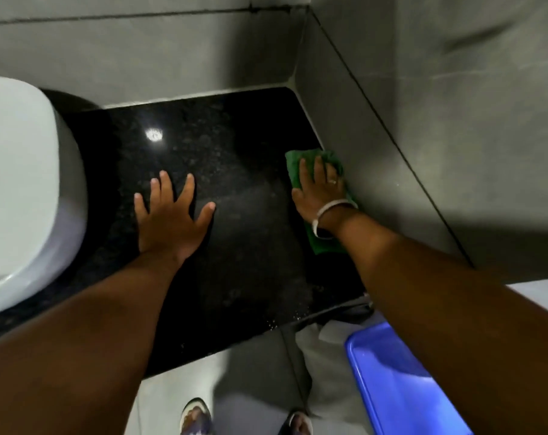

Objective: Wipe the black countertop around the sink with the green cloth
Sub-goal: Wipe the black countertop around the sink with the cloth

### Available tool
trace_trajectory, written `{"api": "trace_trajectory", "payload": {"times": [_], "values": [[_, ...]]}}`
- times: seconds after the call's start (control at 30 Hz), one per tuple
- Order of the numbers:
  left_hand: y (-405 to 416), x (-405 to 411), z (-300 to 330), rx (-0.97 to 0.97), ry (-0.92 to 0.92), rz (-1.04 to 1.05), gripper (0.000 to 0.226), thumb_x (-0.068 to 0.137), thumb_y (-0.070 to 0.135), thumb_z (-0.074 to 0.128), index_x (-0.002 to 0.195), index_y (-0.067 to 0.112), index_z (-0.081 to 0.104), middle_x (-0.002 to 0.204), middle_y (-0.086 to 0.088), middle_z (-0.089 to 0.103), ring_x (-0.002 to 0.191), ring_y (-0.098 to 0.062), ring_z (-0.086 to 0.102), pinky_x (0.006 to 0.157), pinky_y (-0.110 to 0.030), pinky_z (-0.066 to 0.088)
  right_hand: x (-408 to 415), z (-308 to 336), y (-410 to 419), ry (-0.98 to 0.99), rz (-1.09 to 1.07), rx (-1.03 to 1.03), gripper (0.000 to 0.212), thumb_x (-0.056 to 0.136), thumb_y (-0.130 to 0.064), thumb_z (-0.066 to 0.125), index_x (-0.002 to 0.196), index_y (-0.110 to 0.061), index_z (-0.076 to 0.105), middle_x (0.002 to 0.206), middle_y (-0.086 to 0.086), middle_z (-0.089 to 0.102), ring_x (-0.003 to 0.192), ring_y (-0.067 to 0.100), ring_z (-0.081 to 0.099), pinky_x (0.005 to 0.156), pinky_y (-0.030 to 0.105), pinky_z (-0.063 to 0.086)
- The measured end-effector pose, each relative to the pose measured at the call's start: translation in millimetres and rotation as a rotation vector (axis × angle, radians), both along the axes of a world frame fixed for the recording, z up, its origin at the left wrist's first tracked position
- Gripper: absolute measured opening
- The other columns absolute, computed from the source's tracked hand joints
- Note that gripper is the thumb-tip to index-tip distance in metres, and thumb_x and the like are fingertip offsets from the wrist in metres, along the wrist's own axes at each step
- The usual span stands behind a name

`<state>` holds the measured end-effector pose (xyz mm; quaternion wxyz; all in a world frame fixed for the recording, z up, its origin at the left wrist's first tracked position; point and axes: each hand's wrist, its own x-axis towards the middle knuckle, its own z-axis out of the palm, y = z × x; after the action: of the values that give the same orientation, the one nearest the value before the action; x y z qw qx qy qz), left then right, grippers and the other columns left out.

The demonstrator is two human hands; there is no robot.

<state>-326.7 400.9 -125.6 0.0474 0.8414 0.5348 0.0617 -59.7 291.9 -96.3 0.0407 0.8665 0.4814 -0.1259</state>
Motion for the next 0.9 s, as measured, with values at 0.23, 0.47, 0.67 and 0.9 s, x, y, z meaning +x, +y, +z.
{"api": "trace_trajectory", "payload": {"times": [0.23,0.47,0.67,0.9], "values": [[2,0,1,0.011,0.031,-0.022,0.074,0.087,0.073,0.019,0.149,0.033,0.024,0.160,-0.019,0.022,0.148,-0.035,0.019,0.114,-0.063,0.017,-53,13,-179,0.013,0.039,0.051,0.069,0.089,-0.041,0.027,0.152,-0.019,0.014,0.162,0.015,0.010,0.148,0.036,0.012,0.118,0.049,0.017],[0,0,5,-0.040,0.022,-0.030,0.076,0.087,0.073,0.017,0.151,0.033,0.020,0.162,-0.018,0.016,0.150,-0.034,0.013,0.117,-0.061,0.012,-175,3,-158,0.050,0.108,0.095,0.074,0.079,-0.045,0.044,0.149,-0.024,0.029,0.157,0.014,0.030,0.143,0.037,0.028,0.112,0.052,0.027],[-5,0,11,-0.058,0.034,-0.033,0.074,0.089,0.072,0.018,0.153,0.034,0.016,0.164,-0.016,0.010,0.152,-0.032,0.007,0.119,-0.059,0.006,-82,8,-177,-0.084,-0.072,-0.007,0.073,0.083,-0.045,0.012,0.151,-0.019,0.011,0.161,0.019,0.008,0.148,0.039,0.012,0.120,0.048,0.015],[-1,-2,10,-0.101,0.023,-0.048,0.078,0.086,0.076,0.011,0.153,0.036,0.011,0.165,-0.016,0.004,0.152,-0.032,0.002,0.119,-0.058,0.000,-199,-1,-165,0.095,0.027,0.180,0.074,0.079,-0.043,0.038,0.149,-0.023,0.028,0.158,0.015,0.026,0.144,0.039,0.024,0.113,0.055,0.024]]}}
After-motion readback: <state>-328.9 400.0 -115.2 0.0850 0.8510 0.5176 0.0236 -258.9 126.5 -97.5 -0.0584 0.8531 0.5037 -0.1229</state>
